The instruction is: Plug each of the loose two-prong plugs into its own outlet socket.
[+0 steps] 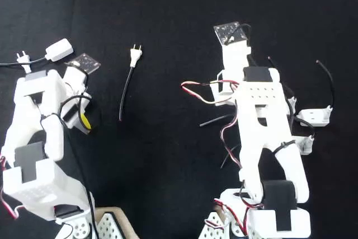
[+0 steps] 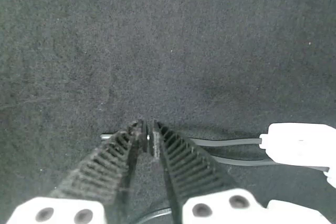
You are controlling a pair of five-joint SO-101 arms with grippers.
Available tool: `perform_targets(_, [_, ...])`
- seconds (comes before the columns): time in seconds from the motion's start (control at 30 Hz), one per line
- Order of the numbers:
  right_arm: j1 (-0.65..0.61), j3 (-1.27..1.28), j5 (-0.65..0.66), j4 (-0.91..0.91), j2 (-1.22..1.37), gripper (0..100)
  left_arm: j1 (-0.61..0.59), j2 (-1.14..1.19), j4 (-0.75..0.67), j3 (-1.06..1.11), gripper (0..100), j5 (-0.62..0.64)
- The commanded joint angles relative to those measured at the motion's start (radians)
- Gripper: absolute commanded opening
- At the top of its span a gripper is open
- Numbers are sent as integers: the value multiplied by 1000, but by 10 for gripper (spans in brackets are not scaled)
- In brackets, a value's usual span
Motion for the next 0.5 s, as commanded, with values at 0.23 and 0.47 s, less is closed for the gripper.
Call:
perform_targets(0.23, [-5,-7,8,-14,-10,13,12,-264,276,-125,263,-31])
perform_targets(0.47, [-5,-4,6,-14,-10,13,31,-206,-3,-53,289,8])
